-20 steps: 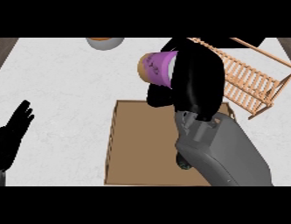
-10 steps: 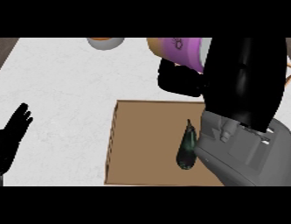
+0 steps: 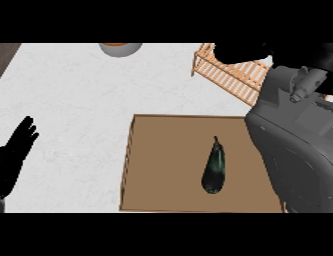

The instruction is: Pick the can from the tray and place it in the tiered shelf

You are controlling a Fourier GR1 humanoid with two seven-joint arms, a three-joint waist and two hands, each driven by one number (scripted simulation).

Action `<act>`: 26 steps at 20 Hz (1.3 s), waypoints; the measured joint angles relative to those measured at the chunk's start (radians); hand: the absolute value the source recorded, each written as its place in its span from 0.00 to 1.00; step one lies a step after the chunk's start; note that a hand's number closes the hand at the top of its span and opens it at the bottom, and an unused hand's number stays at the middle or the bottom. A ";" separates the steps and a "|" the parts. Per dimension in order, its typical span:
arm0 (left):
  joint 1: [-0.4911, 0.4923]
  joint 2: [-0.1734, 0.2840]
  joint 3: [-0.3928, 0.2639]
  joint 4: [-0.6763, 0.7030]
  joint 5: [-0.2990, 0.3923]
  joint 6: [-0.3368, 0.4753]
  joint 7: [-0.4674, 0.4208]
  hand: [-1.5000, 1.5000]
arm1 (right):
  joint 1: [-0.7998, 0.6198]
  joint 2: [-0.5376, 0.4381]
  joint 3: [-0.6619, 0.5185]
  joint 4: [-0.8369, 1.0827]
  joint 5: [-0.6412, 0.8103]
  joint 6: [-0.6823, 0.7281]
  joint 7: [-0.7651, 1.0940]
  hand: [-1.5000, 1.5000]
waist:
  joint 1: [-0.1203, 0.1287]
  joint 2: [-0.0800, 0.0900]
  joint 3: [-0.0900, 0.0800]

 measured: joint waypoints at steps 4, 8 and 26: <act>0.013 -0.011 -0.005 -0.025 -0.008 0.008 0.006 0.50 | -0.042 -0.007 -0.061 0.053 0.024 0.049 -0.026 1.00 | 0.005 0.002 0.000; 0.012 -0.011 0.000 -0.029 -0.009 0.003 0.011 0.50 | -0.063 -0.047 -0.126 0.113 0.047 0.085 -0.066 1.00 | 0.007 0.004 0.001; -0.010 -0.036 0.021 -0.034 -0.040 -0.015 0.040 0.50 | -0.017 -0.151 -0.317 0.376 0.067 -0.043 -0.173 1.00 | 0.014 0.009 0.001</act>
